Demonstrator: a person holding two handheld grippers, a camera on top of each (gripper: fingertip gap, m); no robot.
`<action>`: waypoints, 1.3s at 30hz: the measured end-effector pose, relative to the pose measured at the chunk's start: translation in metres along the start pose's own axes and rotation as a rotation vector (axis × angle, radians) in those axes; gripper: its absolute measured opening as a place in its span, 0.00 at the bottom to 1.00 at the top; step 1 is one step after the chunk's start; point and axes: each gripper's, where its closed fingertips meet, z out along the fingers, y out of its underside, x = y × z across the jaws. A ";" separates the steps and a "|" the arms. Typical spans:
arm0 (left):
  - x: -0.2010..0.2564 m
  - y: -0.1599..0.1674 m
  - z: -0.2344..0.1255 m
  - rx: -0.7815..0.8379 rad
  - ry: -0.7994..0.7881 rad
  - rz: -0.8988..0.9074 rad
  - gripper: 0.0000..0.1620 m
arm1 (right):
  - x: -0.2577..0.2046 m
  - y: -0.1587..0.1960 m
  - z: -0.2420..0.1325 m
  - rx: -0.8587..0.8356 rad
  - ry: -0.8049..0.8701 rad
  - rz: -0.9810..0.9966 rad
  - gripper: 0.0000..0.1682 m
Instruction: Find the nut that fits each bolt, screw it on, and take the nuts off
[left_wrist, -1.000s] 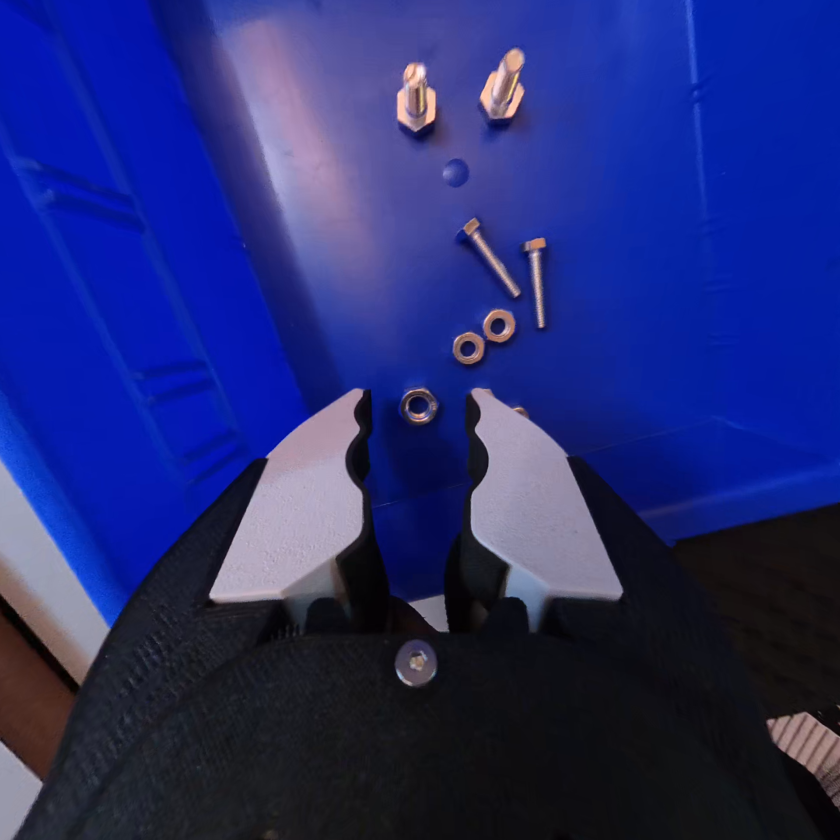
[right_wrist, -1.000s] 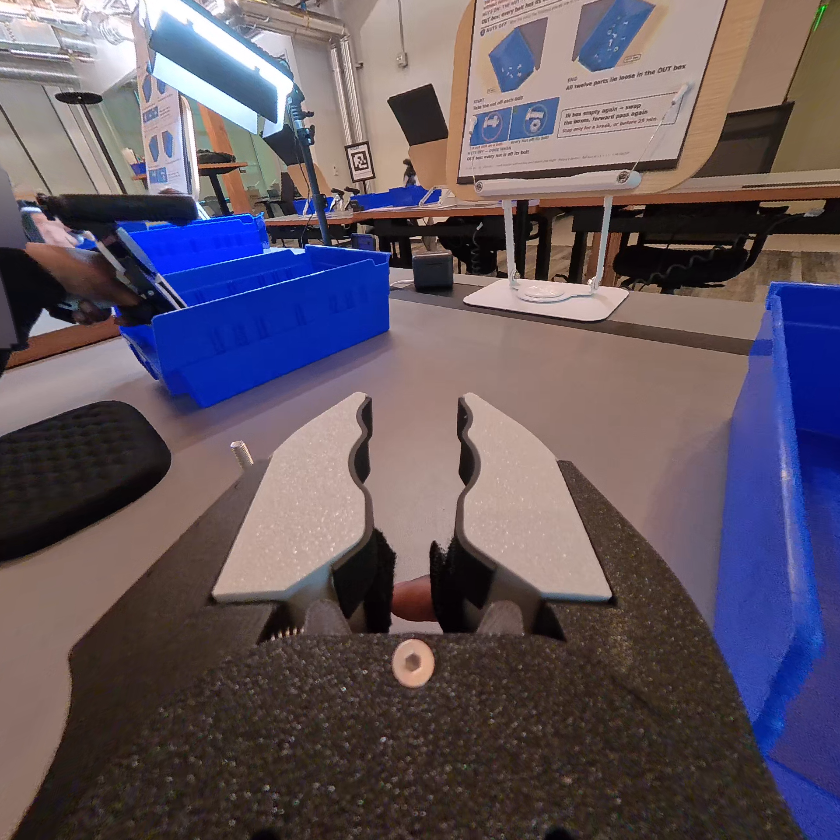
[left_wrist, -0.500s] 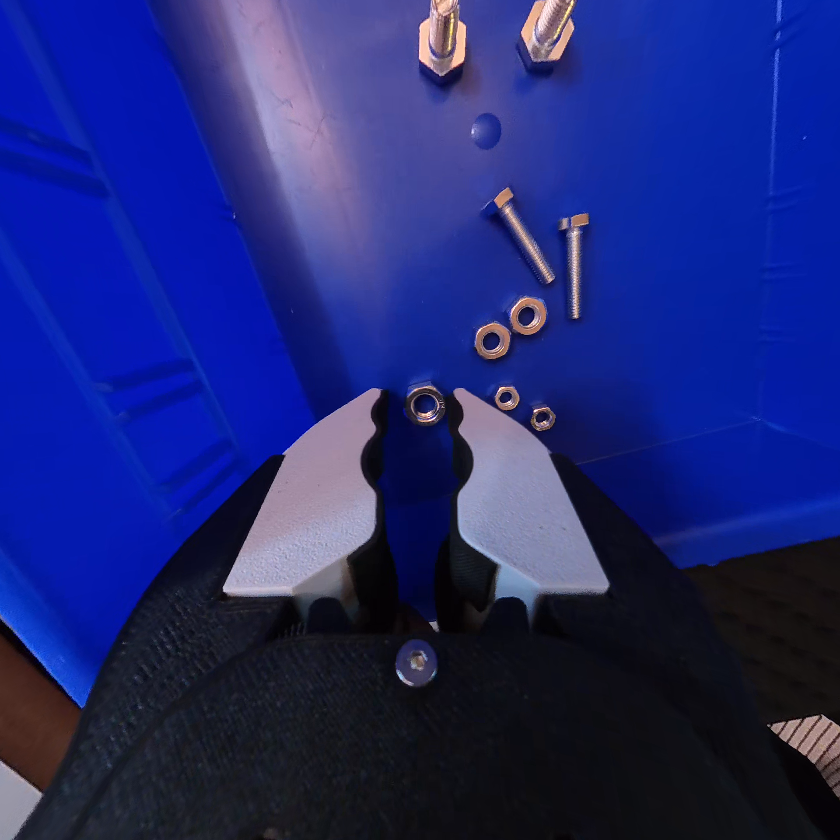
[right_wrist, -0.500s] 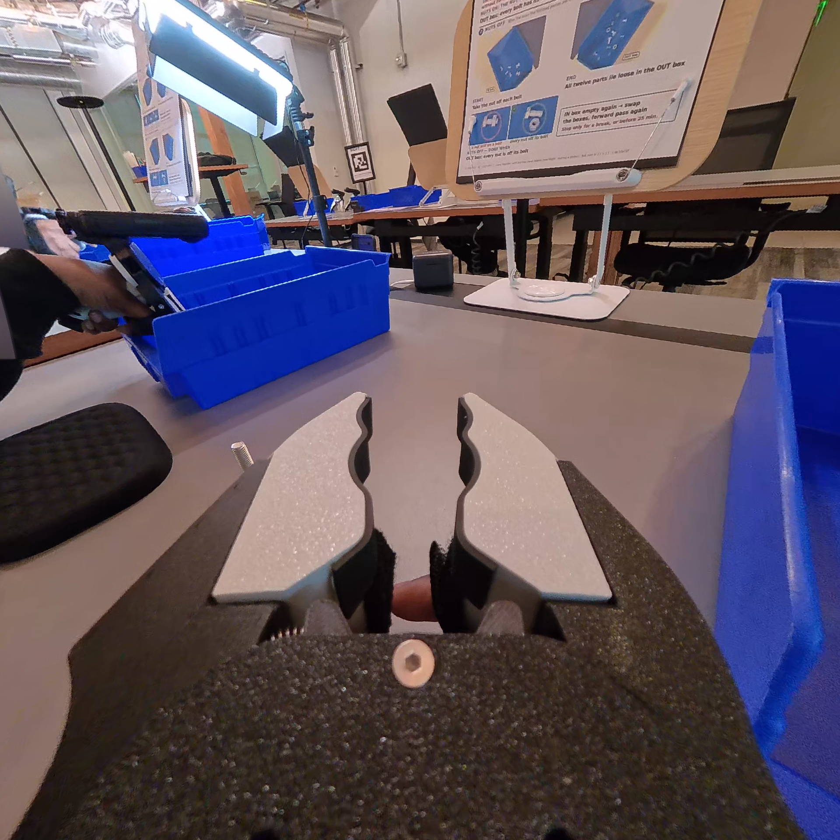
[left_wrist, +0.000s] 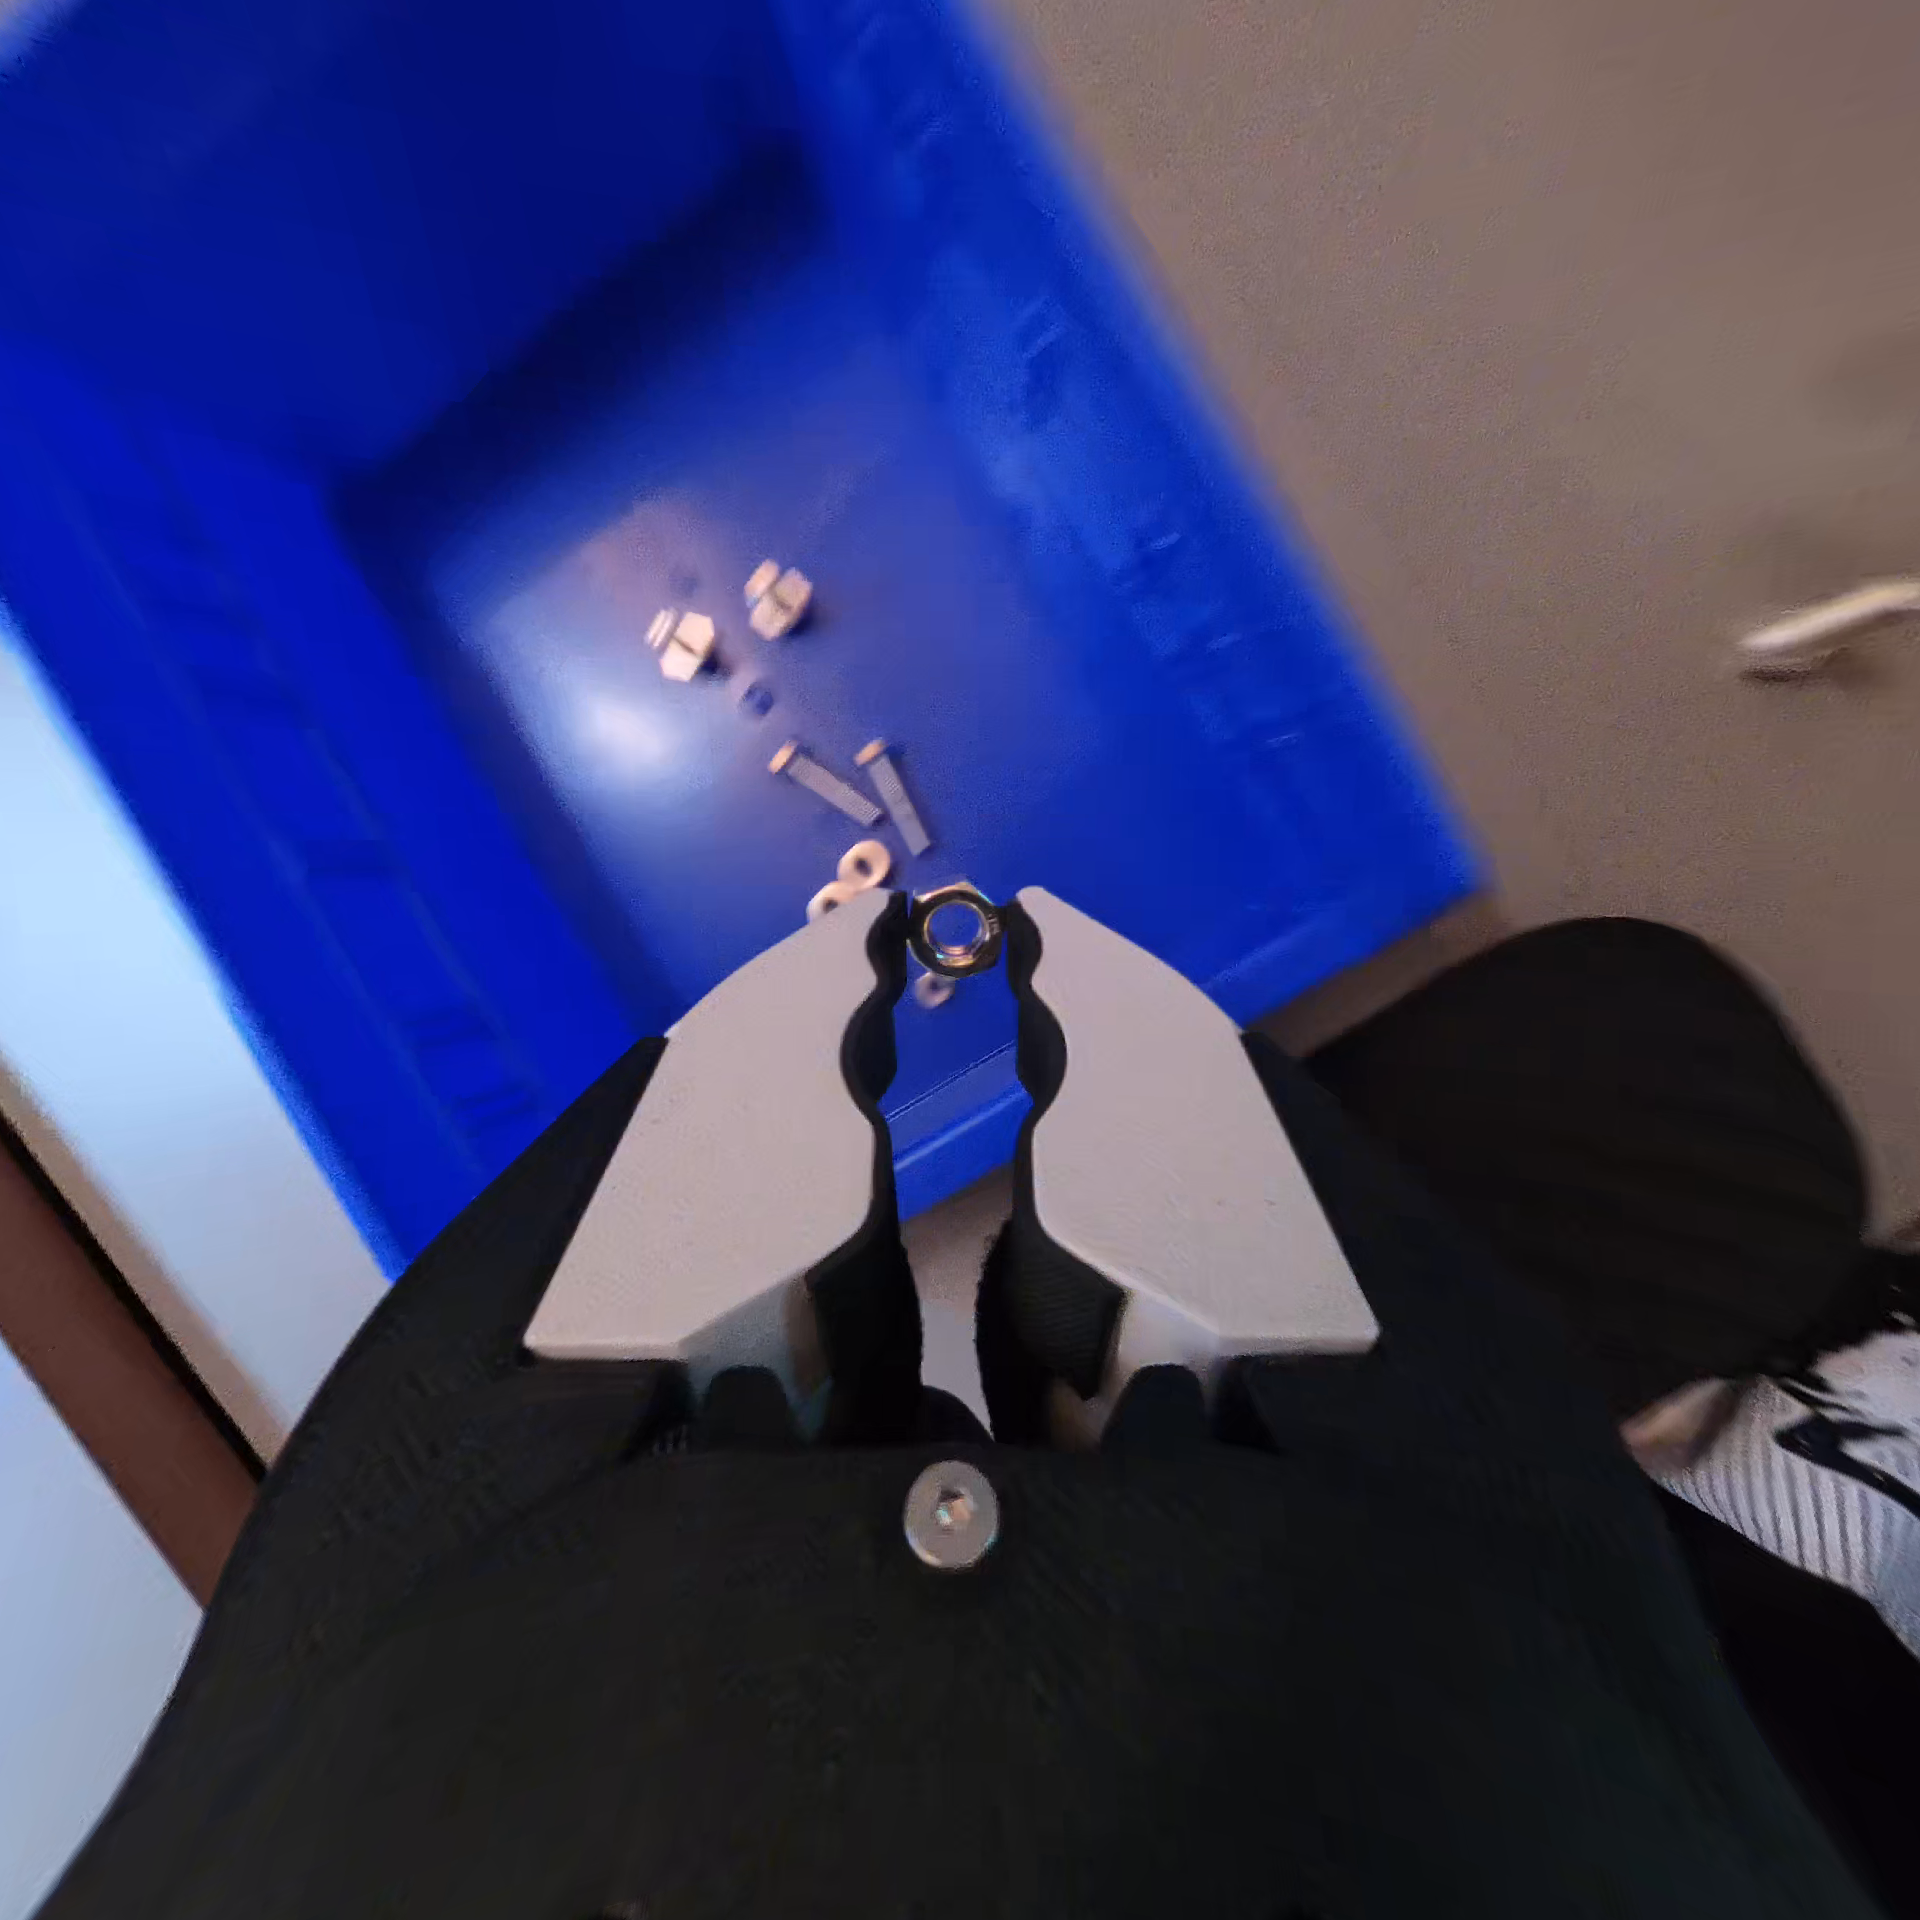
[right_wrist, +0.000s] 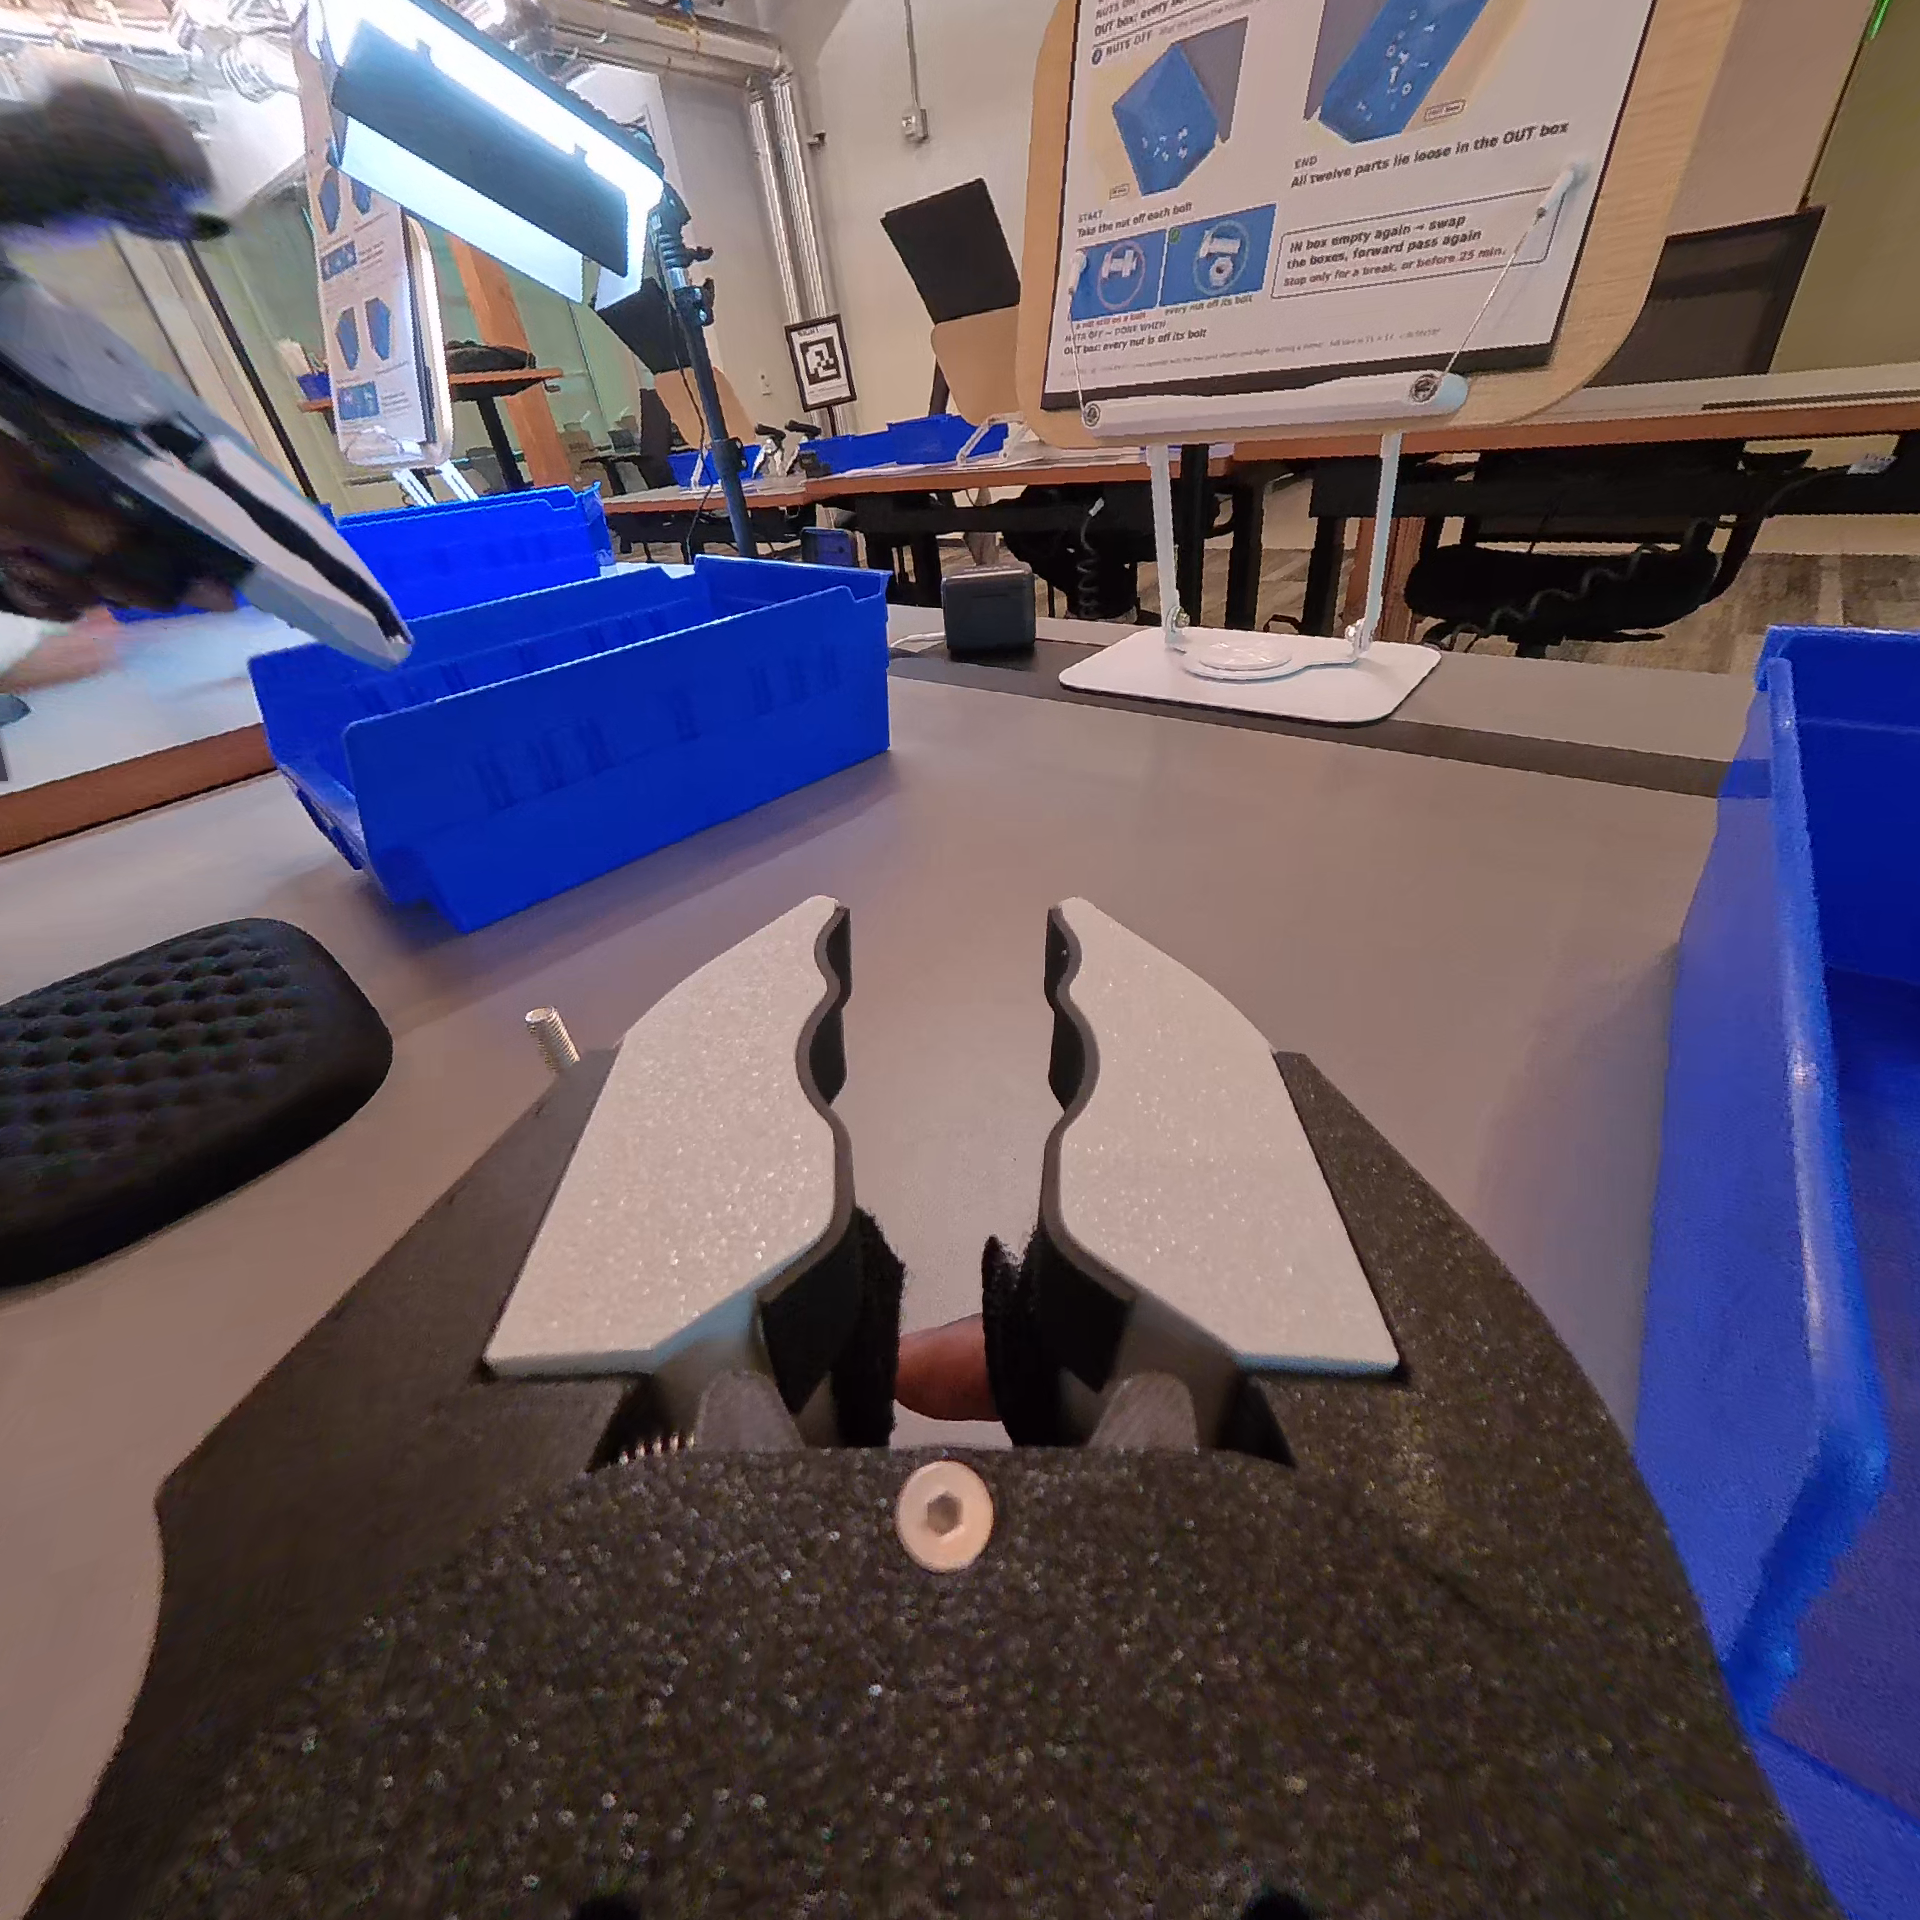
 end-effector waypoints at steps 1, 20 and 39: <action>0.017 -0.012 -0.009 0.041 0.022 0.060 0.11 | 0.000 0.000 0.000 -0.001 0.000 -0.001 0.22; 0.262 -0.058 0.071 -0.021 0.431 0.691 0.11 | 0.000 -0.002 -0.002 0.016 -0.005 -0.001 0.22; 0.273 -0.034 0.095 -0.107 0.404 0.742 0.13 | 0.000 -0.001 -0.001 0.009 -0.003 -0.003 0.22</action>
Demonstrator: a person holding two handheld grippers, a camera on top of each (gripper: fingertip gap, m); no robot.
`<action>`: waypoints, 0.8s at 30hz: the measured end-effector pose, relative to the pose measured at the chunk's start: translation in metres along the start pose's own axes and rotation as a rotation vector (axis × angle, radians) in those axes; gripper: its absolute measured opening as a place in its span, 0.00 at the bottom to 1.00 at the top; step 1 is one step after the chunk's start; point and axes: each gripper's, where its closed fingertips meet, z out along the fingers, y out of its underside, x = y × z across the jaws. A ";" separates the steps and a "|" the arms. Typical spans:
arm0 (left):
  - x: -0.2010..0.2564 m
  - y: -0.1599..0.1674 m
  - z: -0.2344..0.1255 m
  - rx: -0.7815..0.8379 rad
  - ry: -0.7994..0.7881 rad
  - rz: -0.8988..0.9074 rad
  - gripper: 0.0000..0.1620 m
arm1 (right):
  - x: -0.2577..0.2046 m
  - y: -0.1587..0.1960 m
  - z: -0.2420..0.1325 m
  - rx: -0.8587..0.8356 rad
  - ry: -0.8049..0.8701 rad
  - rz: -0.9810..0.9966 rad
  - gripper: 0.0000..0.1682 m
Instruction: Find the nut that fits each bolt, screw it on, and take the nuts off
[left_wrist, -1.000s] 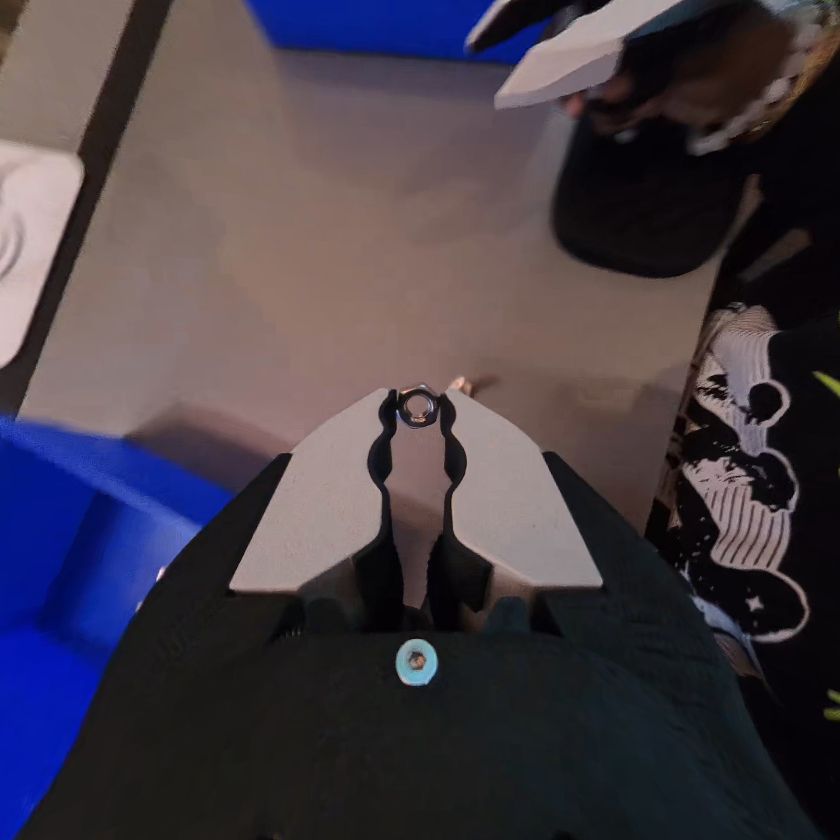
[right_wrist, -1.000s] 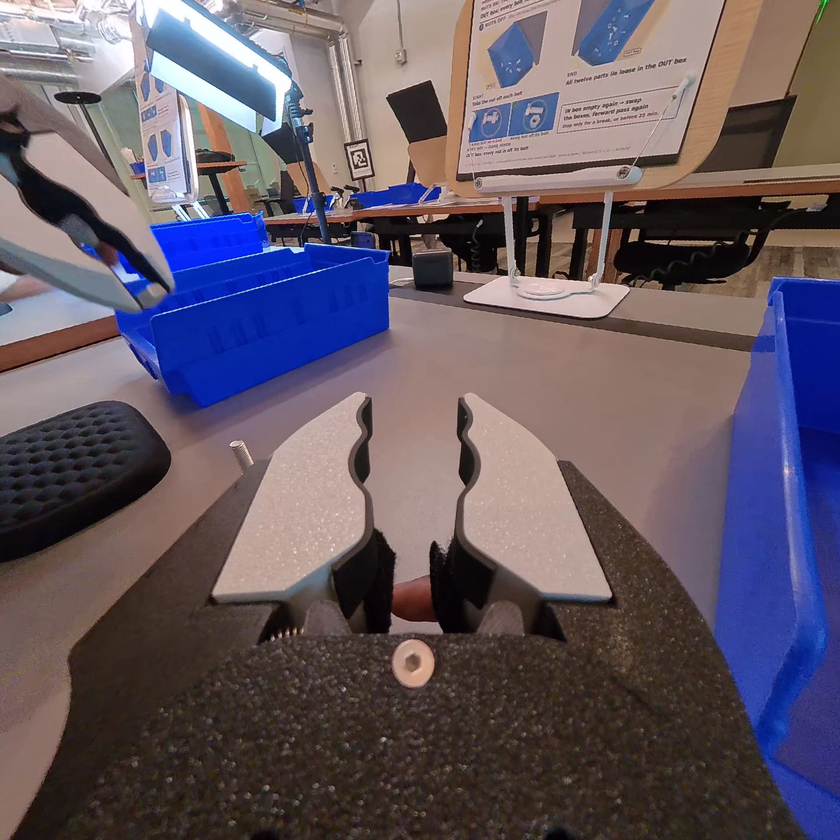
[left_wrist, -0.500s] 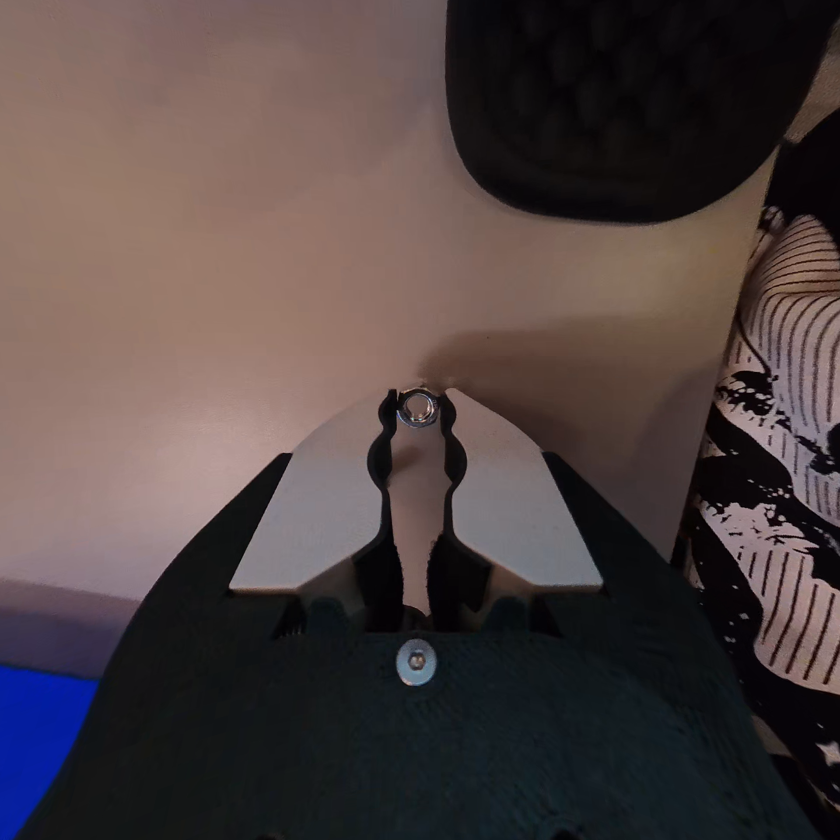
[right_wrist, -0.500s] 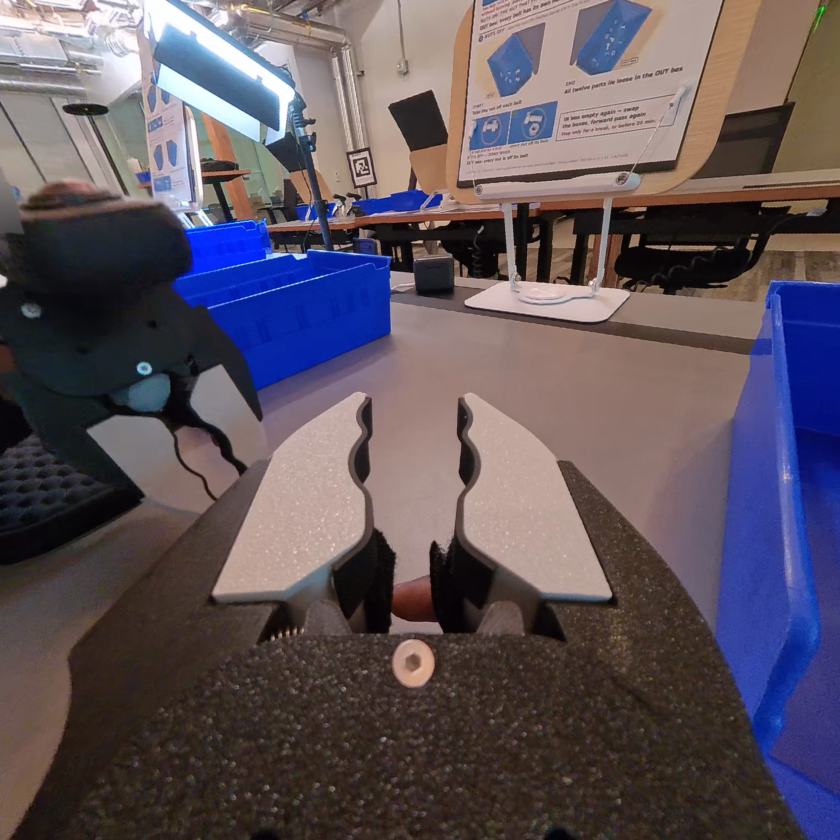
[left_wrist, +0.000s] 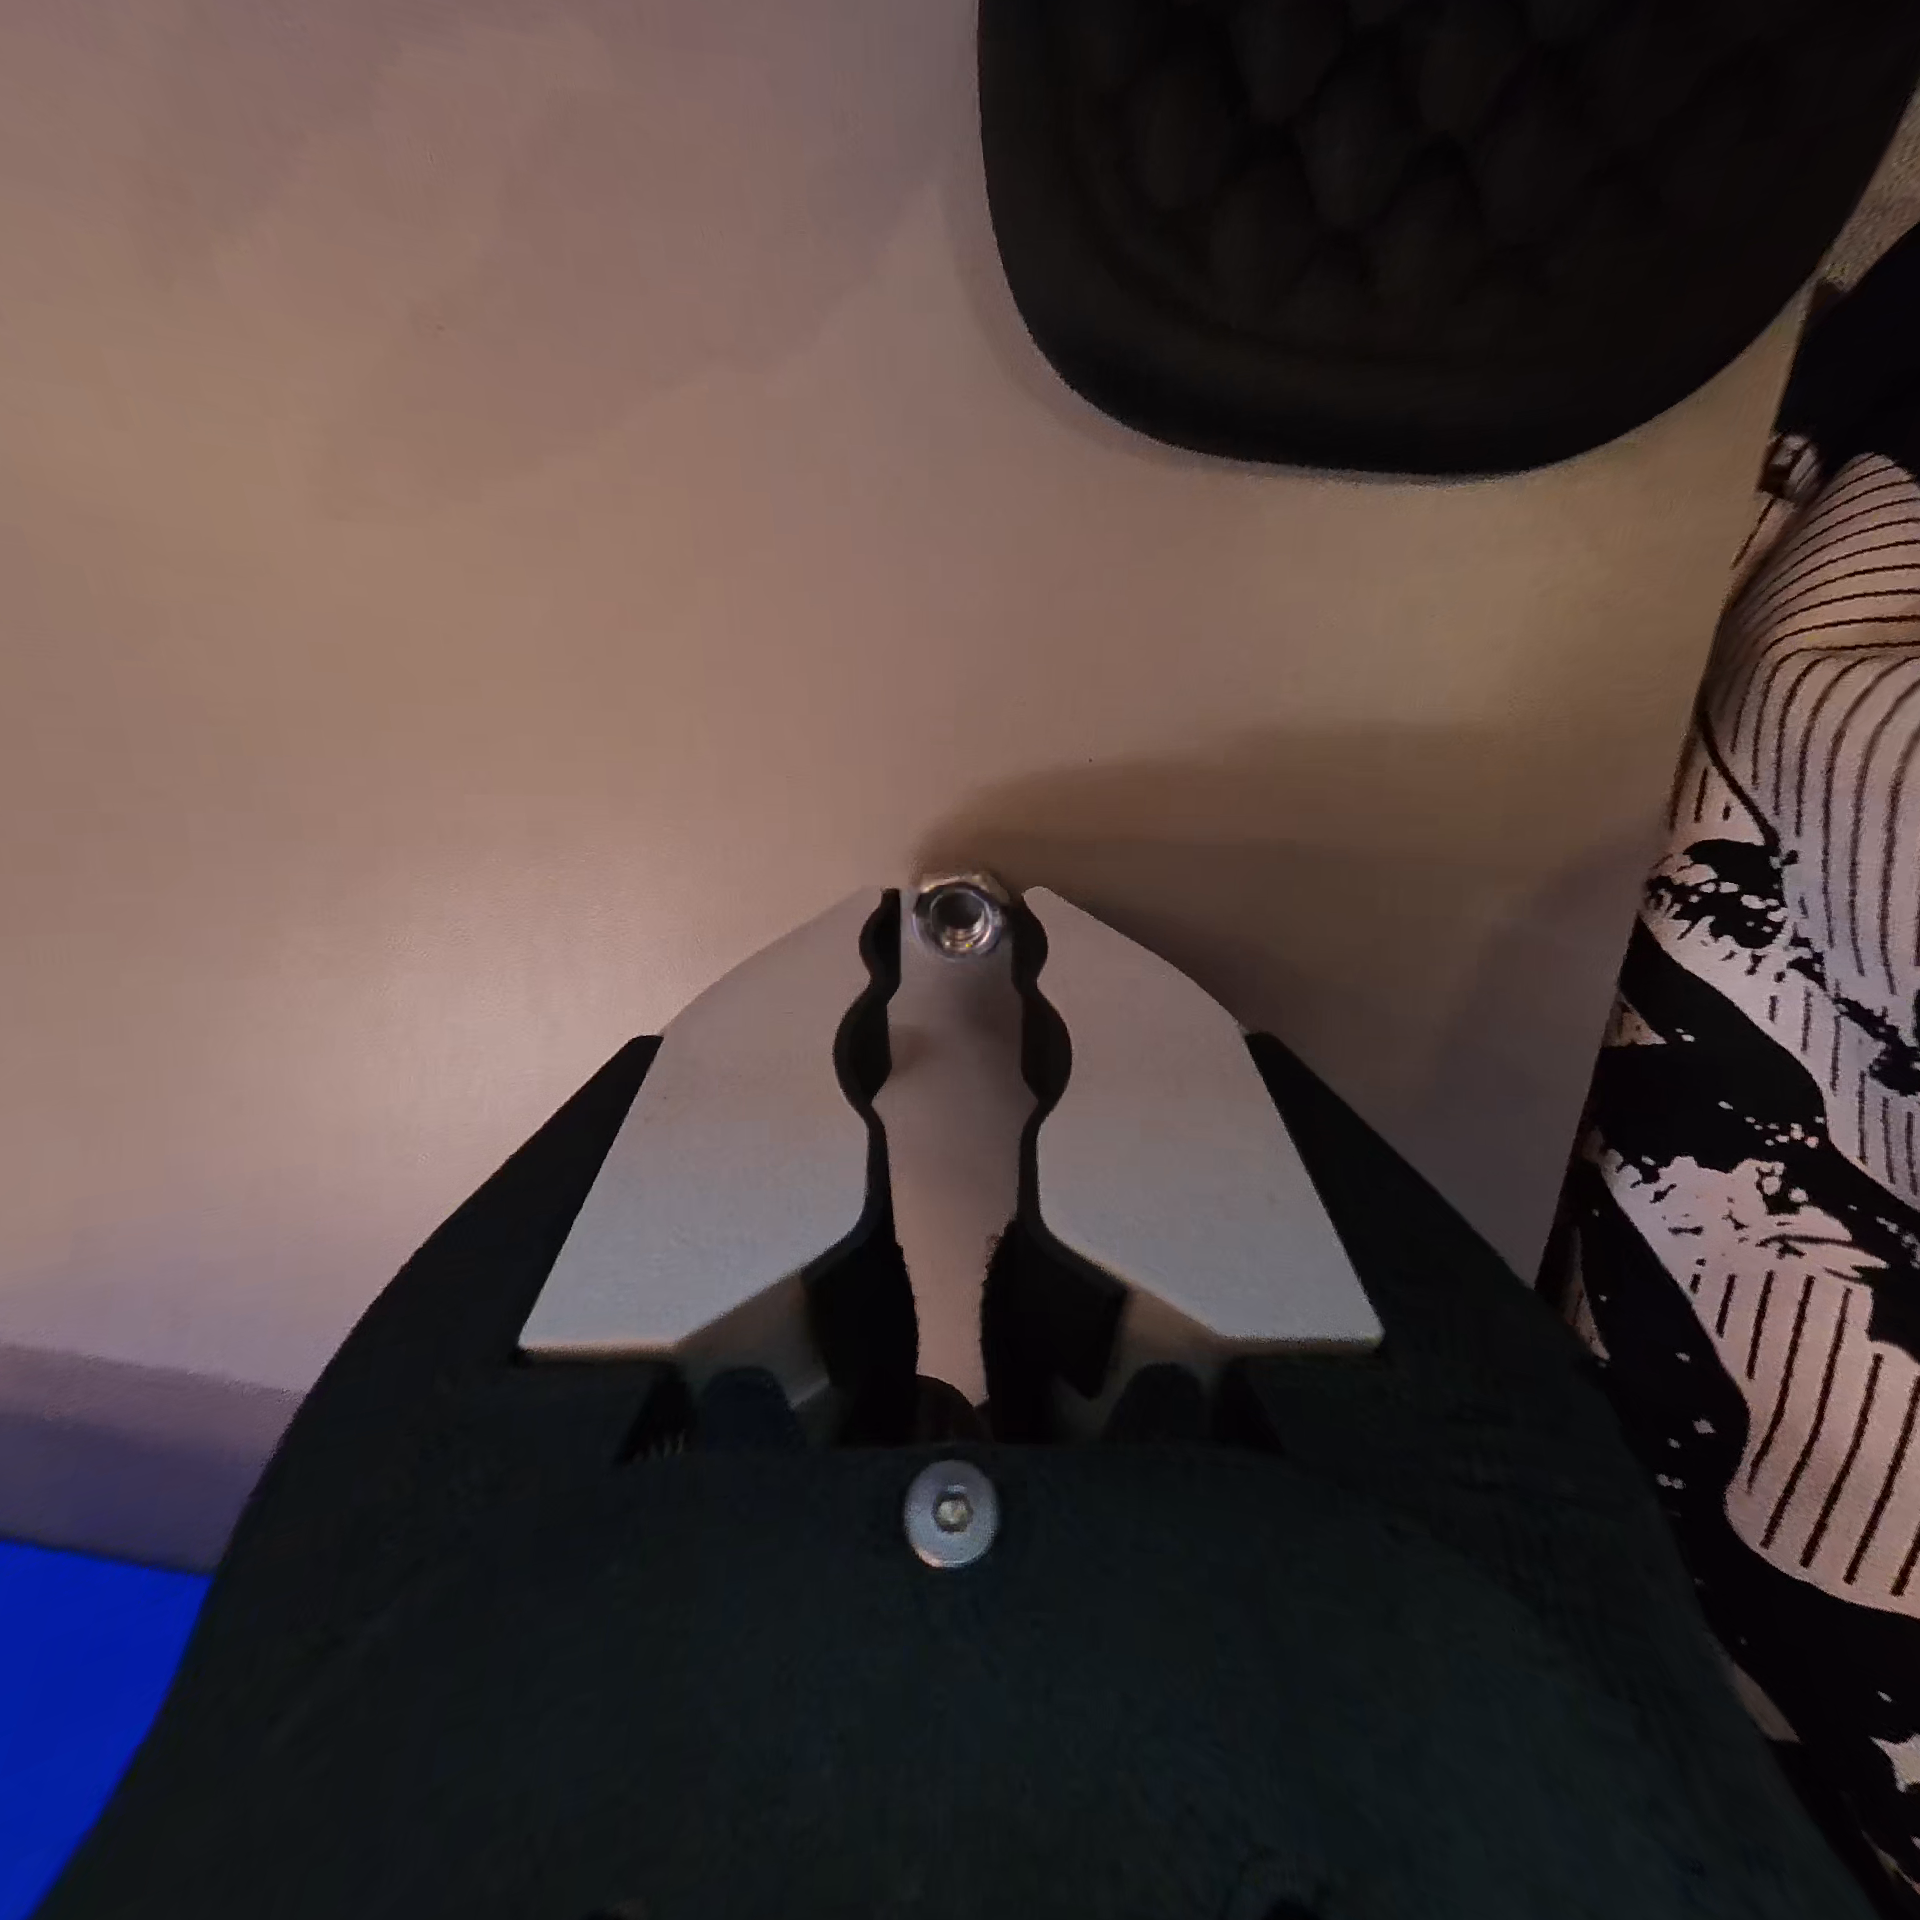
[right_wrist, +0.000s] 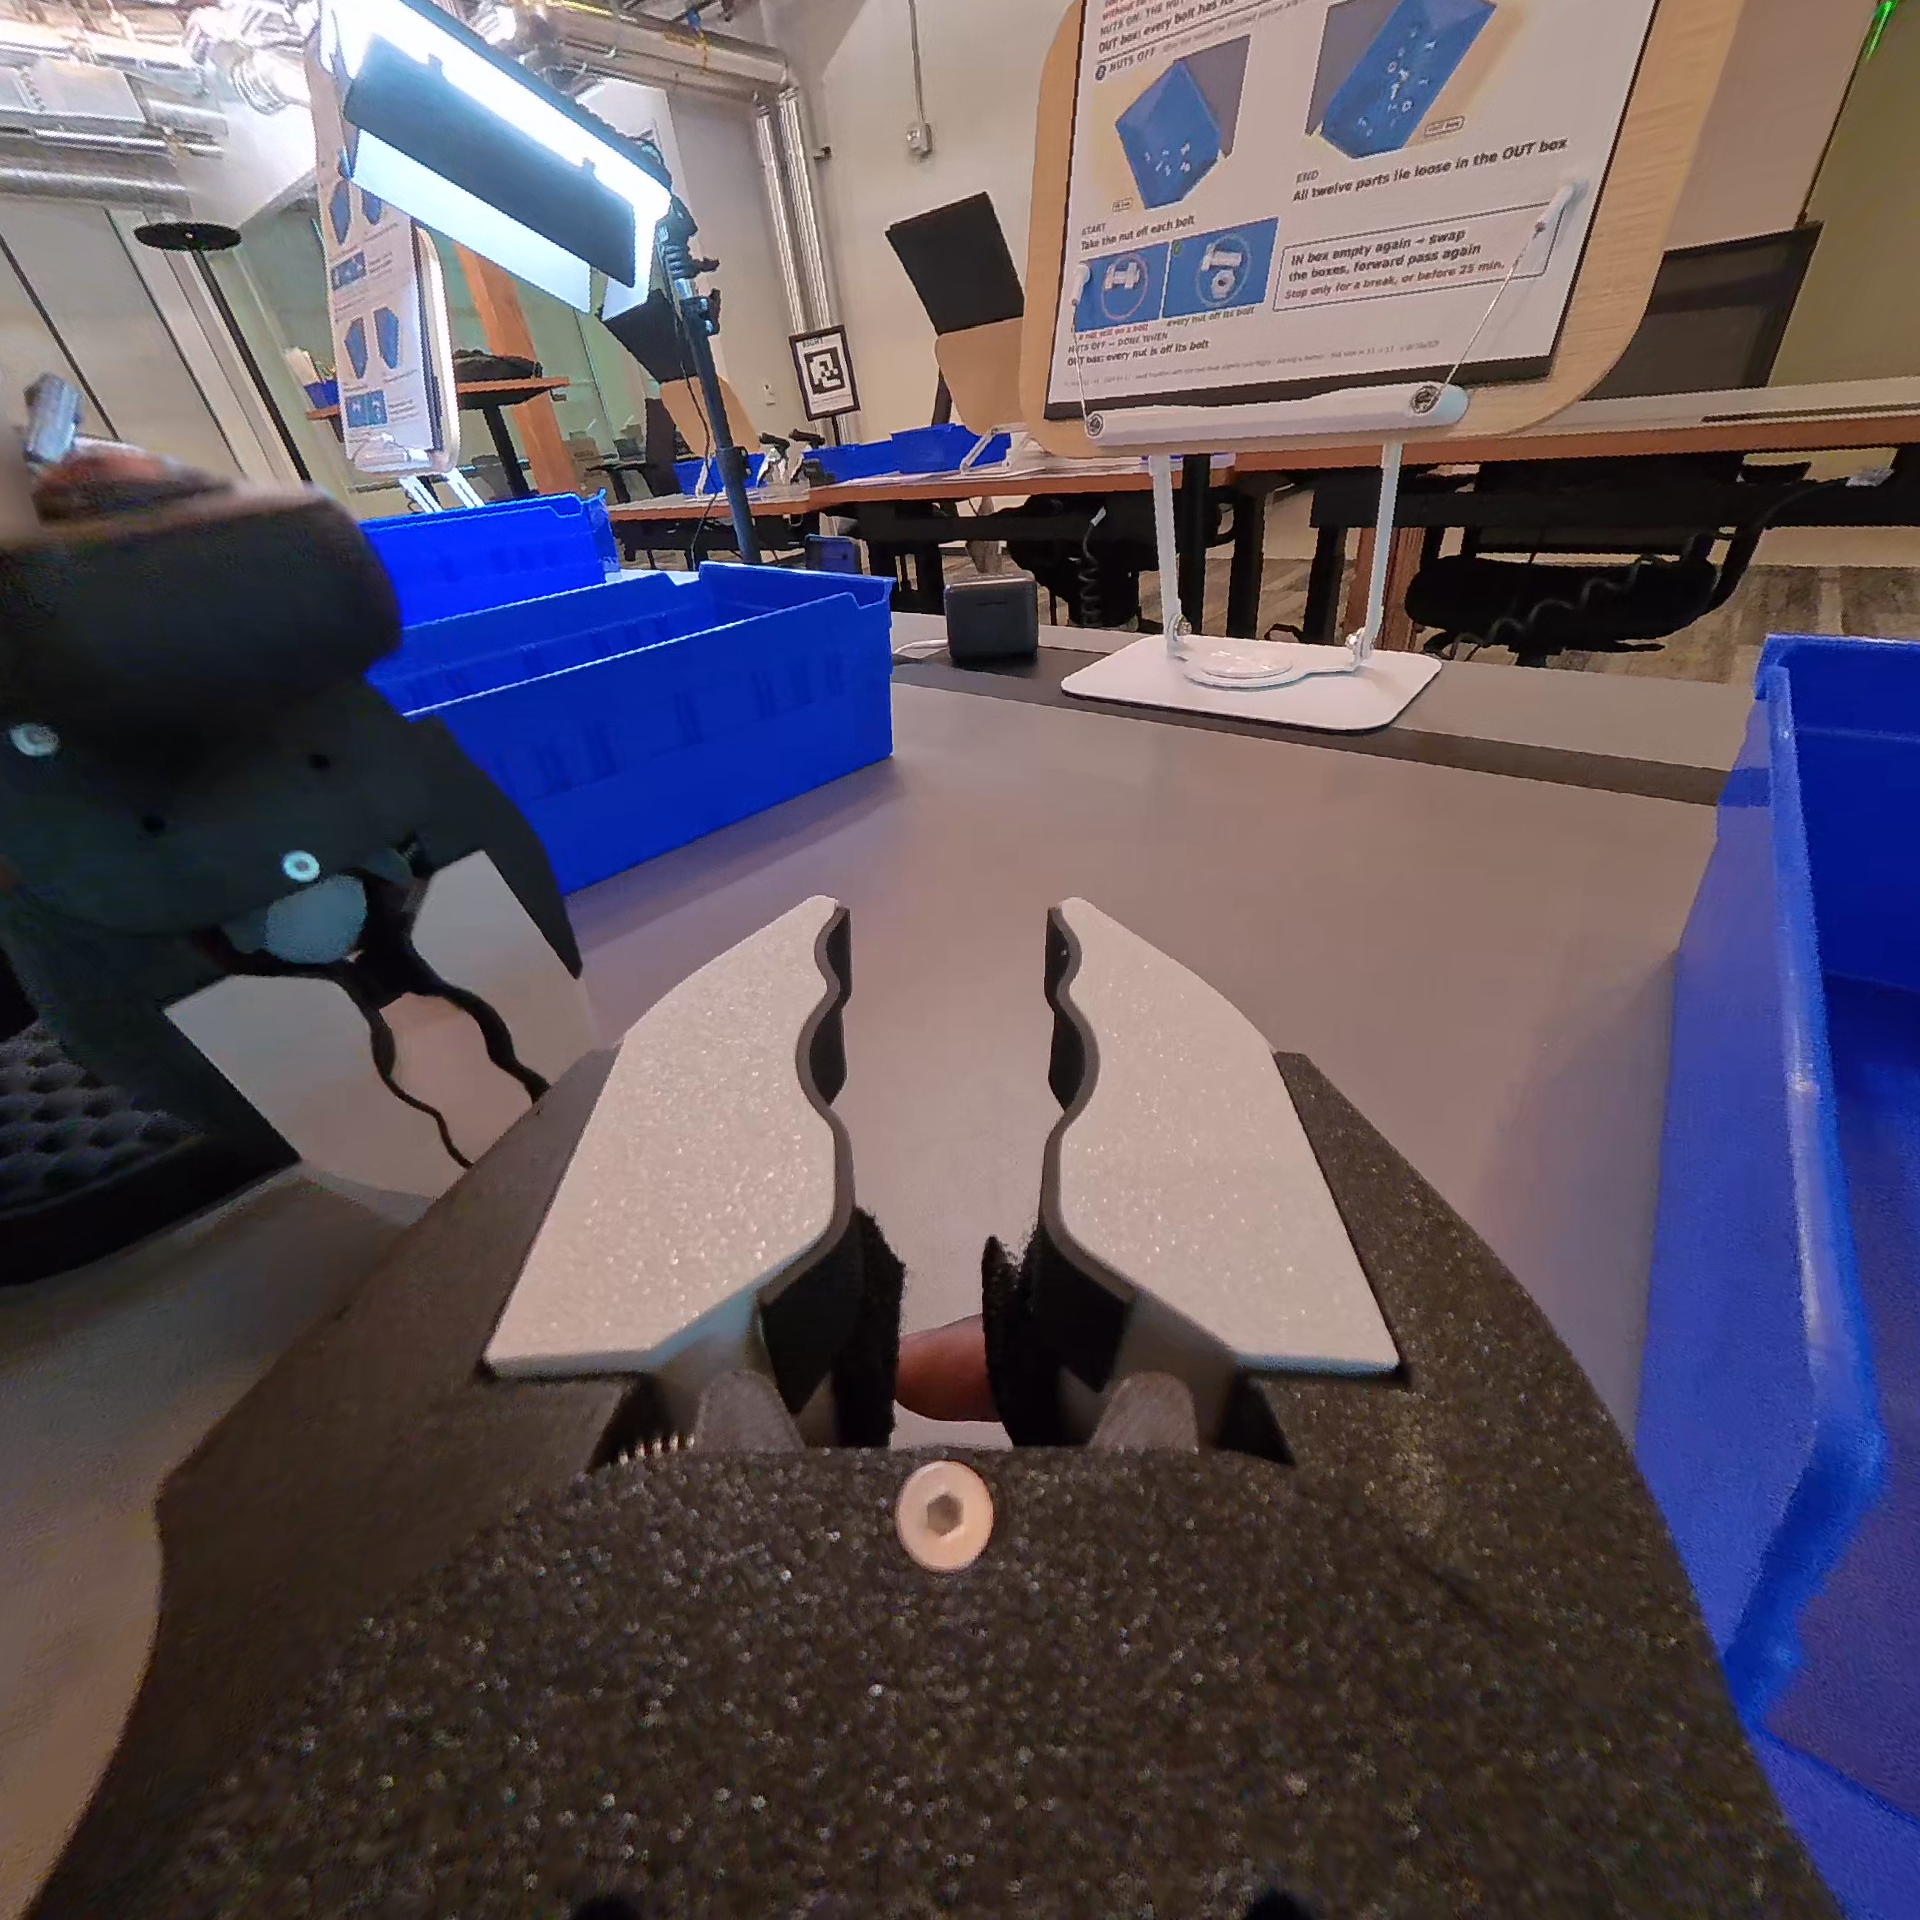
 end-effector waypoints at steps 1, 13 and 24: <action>0.000 -0.001 -0.004 0.027 0.000 -0.010 0.14 | 0.000 0.000 0.000 -0.001 0.000 0.000 0.22; -0.030 -0.029 -0.119 1.059 -0.167 -0.175 0.33 | -0.002 0.006 0.005 -0.052 -0.001 -0.020 0.22; -0.019 0.011 -0.134 1.337 -0.089 -0.242 0.52 | -0.017 0.024 0.020 -0.216 -0.032 -0.120 0.35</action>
